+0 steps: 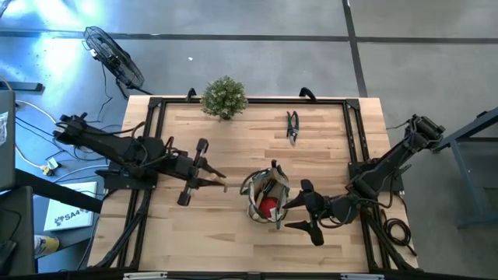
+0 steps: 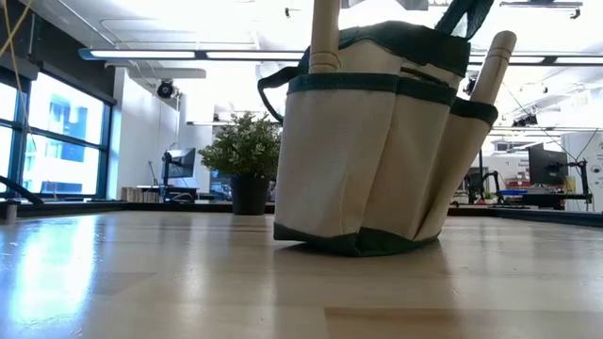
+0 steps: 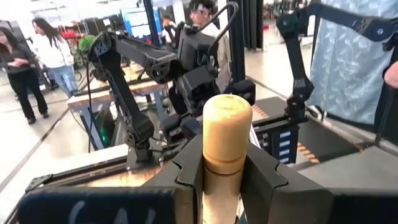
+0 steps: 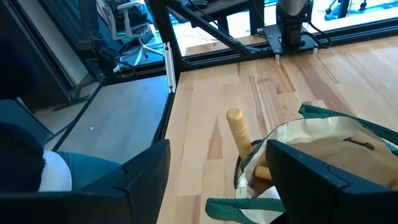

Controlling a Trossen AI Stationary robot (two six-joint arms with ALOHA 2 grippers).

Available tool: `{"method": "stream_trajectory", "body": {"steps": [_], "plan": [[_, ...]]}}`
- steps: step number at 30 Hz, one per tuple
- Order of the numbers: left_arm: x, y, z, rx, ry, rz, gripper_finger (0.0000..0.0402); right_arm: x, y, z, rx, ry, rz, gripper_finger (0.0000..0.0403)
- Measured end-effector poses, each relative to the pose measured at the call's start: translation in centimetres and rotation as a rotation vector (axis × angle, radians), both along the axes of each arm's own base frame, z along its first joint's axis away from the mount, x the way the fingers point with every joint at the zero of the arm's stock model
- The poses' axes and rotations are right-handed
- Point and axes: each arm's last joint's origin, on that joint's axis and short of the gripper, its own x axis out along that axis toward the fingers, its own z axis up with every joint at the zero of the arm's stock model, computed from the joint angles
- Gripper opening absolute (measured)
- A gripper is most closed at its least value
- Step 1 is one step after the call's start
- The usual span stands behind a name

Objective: Pick & Place Garden tools in Gardening bag
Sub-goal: Put the brown trowel into the green bag

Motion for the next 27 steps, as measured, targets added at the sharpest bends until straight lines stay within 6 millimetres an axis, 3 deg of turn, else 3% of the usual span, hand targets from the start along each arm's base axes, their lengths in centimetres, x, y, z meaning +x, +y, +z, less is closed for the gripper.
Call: {"method": "stream_trajectory", "body": {"steps": [11, 27], "plan": [[-1.4, 0.5, -2.9, -0.027, -0.055, 0.003, 0.0063, 0.0, 0.0, 0.0, 0.014, 0.001, -0.012, 0.0256], [-1.5, 0.3, -6.4, -0.079, -0.043, -0.064, 0.0063, 0.3, -0.4, 0.0, 0.017, 0.004, -0.030, 0.0256]]}}
